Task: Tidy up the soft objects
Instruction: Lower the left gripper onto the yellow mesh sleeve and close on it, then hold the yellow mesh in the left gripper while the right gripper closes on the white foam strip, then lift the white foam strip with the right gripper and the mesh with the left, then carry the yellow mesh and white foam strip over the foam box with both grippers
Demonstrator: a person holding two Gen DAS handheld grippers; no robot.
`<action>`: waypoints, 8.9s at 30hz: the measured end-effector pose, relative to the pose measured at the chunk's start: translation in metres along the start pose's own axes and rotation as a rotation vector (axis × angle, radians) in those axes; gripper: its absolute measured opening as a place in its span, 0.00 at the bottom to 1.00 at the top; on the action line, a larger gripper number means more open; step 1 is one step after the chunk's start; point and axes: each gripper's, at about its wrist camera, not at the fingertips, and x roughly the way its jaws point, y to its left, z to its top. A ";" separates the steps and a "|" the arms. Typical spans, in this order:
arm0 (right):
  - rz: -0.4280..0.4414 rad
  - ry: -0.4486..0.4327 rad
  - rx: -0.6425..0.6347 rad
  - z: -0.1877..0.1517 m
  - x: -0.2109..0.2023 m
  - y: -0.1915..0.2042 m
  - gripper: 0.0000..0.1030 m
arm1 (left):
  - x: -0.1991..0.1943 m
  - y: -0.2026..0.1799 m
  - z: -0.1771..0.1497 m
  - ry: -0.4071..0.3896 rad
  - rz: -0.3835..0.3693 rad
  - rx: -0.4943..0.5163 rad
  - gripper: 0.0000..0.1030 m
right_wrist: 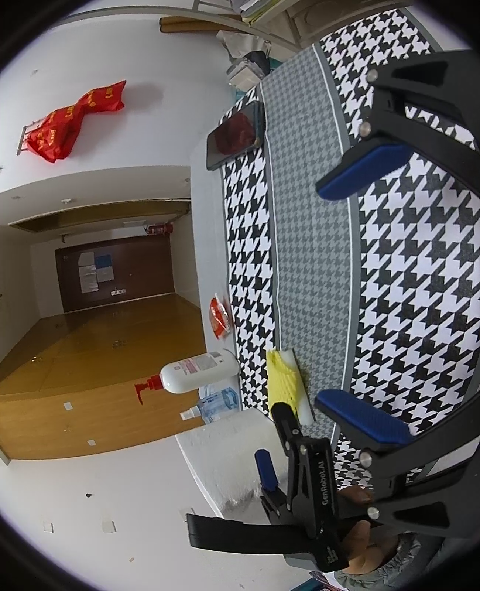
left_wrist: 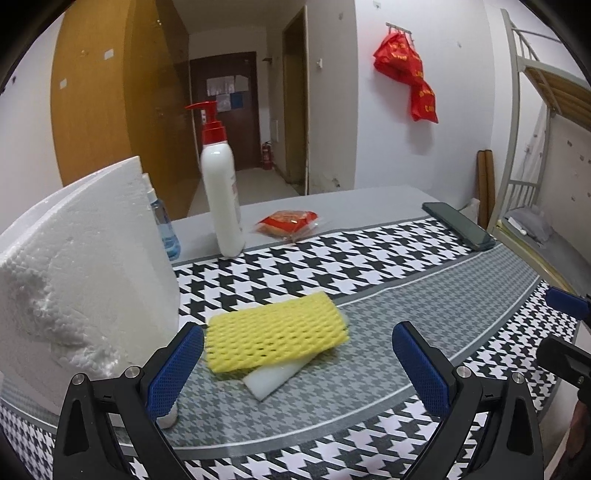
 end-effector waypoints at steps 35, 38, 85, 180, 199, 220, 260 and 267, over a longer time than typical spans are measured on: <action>0.051 0.103 -0.007 0.006 0.046 0.012 1.00 | 0.057 0.003 -0.005 0.193 -0.101 0.096 0.44; 0.049 0.110 -0.003 0.005 0.047 0.012 1.00 | 0.055 0.001 -0.004 0.180 -0.118 0.101 0.34; 0.051 0.142 -0.042 0.004 0.053 0.109 1.00 | -0.072 0.087 -0.044 0.001 -0.071 0.020 0.09; -0.318 0.346 0.121 -0.008 0.118 0.111 0.20 | -0.050 0.156 -0.081 0.144 -0.275 -0.092 0.83; -0.097 0.235 0.105 0.000 0.068 0.112 0.19 | -0.027 0.128 -0.080 0.226 -0.128 -0.065 0.83; 0.024 0.159 0.100 0.000 0.035 0.102 0.19 | -0.041 0.102 -0.066 0.162 -0.095 -0.011 0.20; 0.239 -0.005 -0.171 0.043 -0.010 0.189 0.19 | -0.164 0.126 -0.026 -0.184 0.102 -0.075 0.20; 0.295 -0.011 -0.229 0.050 -0.007 0.211 0.19 | -0.178 0.140 -0.029 -0.202 0.152 -0.103 0.20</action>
